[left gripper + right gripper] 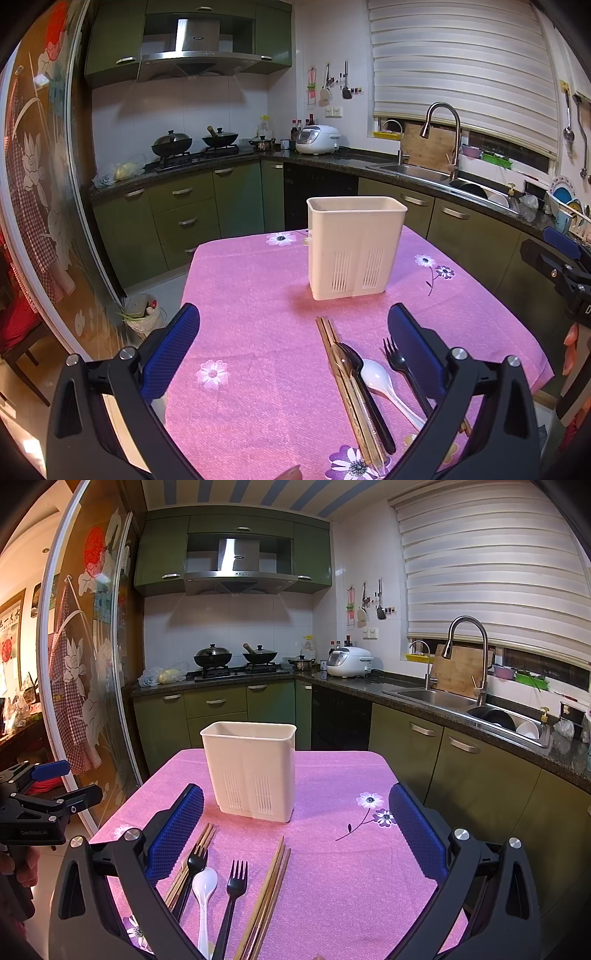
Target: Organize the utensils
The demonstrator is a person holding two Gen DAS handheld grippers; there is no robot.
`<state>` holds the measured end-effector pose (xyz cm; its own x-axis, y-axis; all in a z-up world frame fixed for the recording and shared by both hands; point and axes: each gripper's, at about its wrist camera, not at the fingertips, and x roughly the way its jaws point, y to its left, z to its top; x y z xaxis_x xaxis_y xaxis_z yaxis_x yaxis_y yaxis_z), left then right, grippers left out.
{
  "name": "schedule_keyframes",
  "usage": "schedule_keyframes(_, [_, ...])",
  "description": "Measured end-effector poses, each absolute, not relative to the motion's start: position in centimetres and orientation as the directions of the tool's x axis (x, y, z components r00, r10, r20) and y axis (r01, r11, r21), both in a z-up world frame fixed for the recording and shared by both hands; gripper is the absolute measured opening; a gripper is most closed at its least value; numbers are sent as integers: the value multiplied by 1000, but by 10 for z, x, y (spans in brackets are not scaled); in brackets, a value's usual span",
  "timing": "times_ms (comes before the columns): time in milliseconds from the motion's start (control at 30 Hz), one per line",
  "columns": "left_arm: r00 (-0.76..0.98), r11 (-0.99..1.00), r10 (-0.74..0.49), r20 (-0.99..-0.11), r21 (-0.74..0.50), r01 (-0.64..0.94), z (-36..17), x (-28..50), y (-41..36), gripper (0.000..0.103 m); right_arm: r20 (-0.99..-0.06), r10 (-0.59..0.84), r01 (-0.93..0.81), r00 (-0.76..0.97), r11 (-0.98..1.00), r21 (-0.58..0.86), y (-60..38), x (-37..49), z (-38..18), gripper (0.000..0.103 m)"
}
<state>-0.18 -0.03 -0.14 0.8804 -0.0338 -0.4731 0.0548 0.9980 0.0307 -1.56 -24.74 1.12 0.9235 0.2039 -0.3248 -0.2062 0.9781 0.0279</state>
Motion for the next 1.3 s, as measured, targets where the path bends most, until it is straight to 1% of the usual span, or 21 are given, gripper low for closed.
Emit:
schedule_keyframes(900, [871, 998, -40, -489, 19, 57, -4, -1, 3, 97, -345, 201, -202, 917, 979, 33, -246, -9, 6, 99])
schedule_keyframes(1067, [847, 997, -75, -525, -18, 77, -7, 2, 3, 97, -355, 197, -198, 914, 980, 33, -246, -8, 4, 99])
schedule_keyframes(1300, [827, 997, -66, -558, -5, 76, -14, 7, -7, 97, -368, 194, -193, 909, 980, 38, -250, -5, 2, 99])
